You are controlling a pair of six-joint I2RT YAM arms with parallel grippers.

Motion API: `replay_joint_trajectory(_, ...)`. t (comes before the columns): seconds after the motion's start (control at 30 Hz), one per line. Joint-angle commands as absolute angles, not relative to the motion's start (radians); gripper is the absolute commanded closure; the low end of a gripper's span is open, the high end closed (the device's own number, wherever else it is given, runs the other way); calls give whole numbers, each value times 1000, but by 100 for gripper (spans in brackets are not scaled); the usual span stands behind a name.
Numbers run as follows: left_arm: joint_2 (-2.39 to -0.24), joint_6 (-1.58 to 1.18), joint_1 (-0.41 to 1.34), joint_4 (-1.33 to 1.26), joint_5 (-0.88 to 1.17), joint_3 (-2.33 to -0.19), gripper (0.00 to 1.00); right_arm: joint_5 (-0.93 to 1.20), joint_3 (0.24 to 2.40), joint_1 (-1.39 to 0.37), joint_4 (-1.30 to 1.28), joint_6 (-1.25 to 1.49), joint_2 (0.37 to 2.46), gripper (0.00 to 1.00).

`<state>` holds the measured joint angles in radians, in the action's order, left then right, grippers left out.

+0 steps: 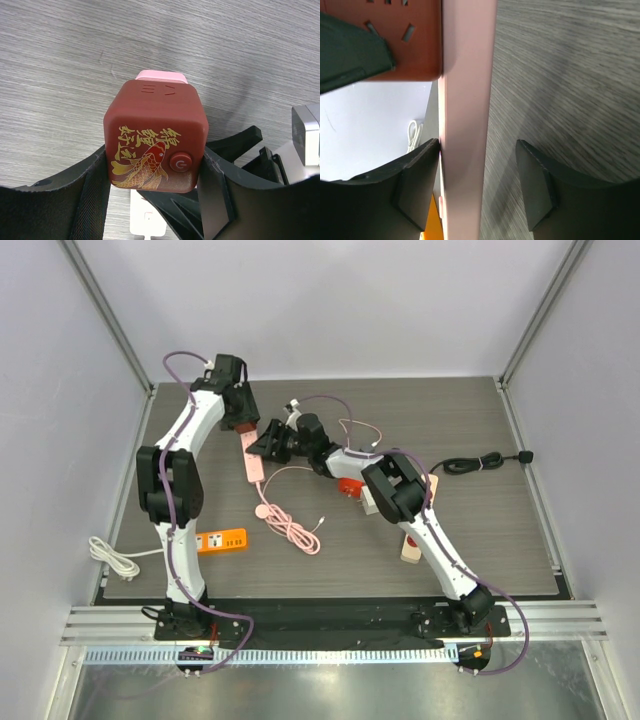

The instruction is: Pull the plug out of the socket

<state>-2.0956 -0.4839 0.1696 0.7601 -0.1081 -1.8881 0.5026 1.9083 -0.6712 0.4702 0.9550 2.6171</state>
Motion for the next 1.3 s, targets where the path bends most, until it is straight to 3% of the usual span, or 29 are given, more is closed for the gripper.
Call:
replay_joint_trajectory(0.0, -2003, -500, 172, 729, -75, -1884, 100, 468, 1979, -667, 485, 971, 2645, 34)
replay_joint_trajectory(0.23, -1997, -491, 176, 724, -84, -1868, 100, 472, 2043, -652, 494, 1044, 2704, 62)
replay_joint_trajectory(0.27, -1997, -488, 178, 724, -83, -1868, 100, 471, 2048, -649, 482, 1055, 2715, 68)
replay_joint_trajectory(0.3, -1997, -486, 179, 724, -78, -1868, 100, 468, 2063, -646, 465, 1064, 2720, 84)
replay_joint_trajectory(0.37, -1997, -482, 181, 721, -72, -1868, 100, 457, 2089, -641, 398, 1094, 2738, 99)
replay_joint_trajectory(0.63, -1999, -469, 192, 670, -5, -1850, 100, 391, 2114, -612, 233, 1160, 2758, 99)
replay_joint_trajectory(0.8, -2028, -549, 155, 676, 142, -1856, 100, 385, 2112, -604, 212, 1160, 2761, 99)
replay_joint_trajectory(1.03, -2039, -462, 212, 787, -239, -1908, 100, 368, 2161, -604, 173, 1166, 2789, 99)
replay_joint_trajectory(1.27, -2029, -483, 210, 762, -79, -1904, 100, 357, 2151, -604, 169, 1163, 2789, 99)
